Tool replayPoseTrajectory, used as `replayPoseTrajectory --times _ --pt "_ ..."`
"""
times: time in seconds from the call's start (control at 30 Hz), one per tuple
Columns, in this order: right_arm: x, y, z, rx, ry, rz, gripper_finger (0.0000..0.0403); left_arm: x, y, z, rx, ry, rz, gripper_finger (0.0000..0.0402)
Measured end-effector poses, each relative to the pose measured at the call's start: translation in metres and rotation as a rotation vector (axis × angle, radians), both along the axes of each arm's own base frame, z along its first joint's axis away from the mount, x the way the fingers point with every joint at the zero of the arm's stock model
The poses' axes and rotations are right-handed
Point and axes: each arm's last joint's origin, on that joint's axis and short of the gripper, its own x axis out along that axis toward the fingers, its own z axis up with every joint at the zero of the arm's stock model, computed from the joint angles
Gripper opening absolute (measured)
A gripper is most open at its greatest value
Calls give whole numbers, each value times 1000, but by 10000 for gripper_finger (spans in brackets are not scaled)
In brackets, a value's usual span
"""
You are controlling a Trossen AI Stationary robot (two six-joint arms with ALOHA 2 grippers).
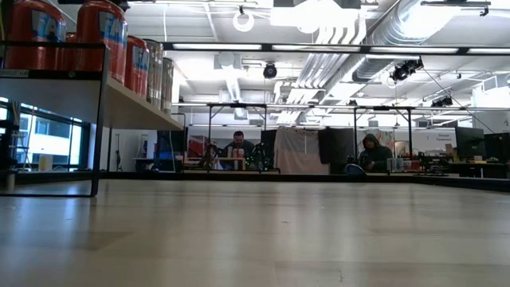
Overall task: Place canned beverage on shelf
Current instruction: Adjust the white yellow soda cans
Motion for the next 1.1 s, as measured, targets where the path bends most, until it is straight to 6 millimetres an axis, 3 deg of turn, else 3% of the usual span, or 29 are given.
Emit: replayPoseTrajectory --times 1.1 --pt "0 1 0 28 -1 21 392 6 4 -4 -27 31 -19 0"
